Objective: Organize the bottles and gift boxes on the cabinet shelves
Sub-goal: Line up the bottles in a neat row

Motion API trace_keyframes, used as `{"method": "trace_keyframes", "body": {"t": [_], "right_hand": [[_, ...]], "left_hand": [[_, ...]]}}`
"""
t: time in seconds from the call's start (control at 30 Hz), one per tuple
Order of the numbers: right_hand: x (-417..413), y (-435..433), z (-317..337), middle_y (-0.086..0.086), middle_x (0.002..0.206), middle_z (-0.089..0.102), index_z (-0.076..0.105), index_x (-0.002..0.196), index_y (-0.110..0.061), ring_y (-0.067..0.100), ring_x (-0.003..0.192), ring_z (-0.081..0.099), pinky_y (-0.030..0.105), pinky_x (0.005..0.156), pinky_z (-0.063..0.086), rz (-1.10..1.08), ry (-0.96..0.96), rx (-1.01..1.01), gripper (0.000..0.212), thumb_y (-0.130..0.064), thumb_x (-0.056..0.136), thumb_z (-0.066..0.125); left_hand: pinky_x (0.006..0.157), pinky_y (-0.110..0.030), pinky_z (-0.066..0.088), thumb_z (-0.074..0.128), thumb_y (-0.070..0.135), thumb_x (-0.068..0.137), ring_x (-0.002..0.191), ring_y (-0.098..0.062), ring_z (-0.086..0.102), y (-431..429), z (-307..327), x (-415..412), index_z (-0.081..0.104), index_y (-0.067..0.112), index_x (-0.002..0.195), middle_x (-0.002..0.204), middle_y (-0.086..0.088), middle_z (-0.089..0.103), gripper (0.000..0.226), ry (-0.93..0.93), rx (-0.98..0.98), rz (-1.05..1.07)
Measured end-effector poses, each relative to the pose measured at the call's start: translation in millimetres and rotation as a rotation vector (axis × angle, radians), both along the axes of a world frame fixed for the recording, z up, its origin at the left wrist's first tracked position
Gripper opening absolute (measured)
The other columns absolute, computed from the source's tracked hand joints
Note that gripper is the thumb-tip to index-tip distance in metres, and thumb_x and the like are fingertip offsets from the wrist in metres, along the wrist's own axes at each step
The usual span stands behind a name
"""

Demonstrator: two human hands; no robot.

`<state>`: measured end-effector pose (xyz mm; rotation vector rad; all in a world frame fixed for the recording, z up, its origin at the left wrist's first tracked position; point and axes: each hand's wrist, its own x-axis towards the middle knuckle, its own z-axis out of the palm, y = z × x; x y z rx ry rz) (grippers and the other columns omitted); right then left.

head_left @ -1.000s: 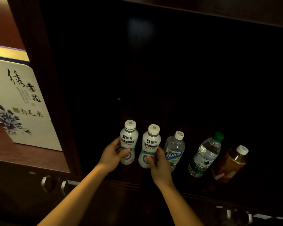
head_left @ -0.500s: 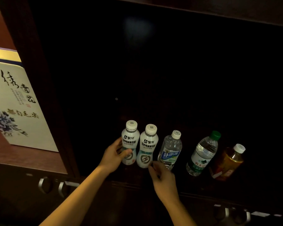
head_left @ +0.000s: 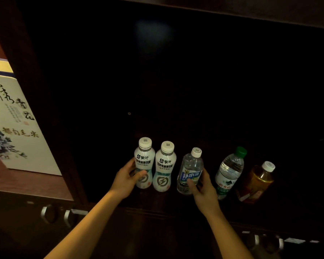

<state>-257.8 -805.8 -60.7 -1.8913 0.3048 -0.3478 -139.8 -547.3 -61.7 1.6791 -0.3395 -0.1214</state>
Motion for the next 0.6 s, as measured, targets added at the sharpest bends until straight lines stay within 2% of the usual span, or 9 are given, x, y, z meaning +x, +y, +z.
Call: {"method": "trace_keyframes", "body": {"t": [0.1,0.2,0.33,0.5,0.6], "right_hand": [[5.7,2.5,-4.7,-0.024,0.126,0.061,0.04,0.147,-0.031,-0.006,0.117,0.058,0.011,0.089,0.049,-0.002,-0.035,0.022,0.064,-0.039,0.089,0.066],[8.7,6.1,-6.0,-0.021,0.127,0.062,0.04,0.149,-0.029,-0.011,0.114,0.058,0.015,0.091,0.05,0.012,-0.044,0.048,0.068,-0.044,0.087,0.065],[13.5,13.4,-6.6,-0.023,0.125,0.063,0.04,0.149,-0.027,-0.011,0.114,0.058,0.008,0.086,0.049,0.043,-0.052,0.042,0.064,-0.039,0.092,0.065],[14.1,16.7,-4.8,-0.025,0.129,0.06,0.036,0.151,-0.033,-0.007,0.119,0.056,0.018,0.097,0.05,0.078,-0.041,0.03,0.067,-0.044,0.091,0.064],[6.2,11.1,-2.3,-0.026,0.14,0.05,0.028,0.155,-0.034,-0.008,0.126,0.048,0.02,0.103,0.043,0.086,-0.03,0.024,0.083,-0.057,0.084,0.065]], "left_hand": [[0.086,-0.007,0.045,0.07,0.01,0.089,0.114,0.011,0.054,-0.6,0.0,-1.5,0.046,0.021,0.144,0.131,0.01,0.06,0.061,-0.013,0.014,0.007],[0.089,-0.009,0.046,0.07,0.013,0.089,0.118,0.005,0.053,-1.0,0.1,-1.6,0.045,0.024,0.144,0.131,0.013,0.059,0.062,-0.008,0.019,0.009],[0.086,-0.008,0.046,0.072,0.018,0.088,0.116,0.008,0.052,-0.1,0.6,-1.9,0.045,0.037,0.139,0.127,0.021,0.058,0.06,0.016,0.017,-0.004],[0.085,-0.01,0.045,0.073,0.024,0.086,0.113,0.01,0.052,-1.5,1.7,-4.5,0.044,0.037,0.141,0.125,0.022,0.058,0.063,0.054,0.005,0.011],[0.081,-0.006,0.045,0.073,0.026,0.086,0.105,0.019,0.053,-1.6,5.5,-7.0,0.045,0.047,0.132,0.121,0.026,0.058,0.058,0.061,0.019,0.005]]}}
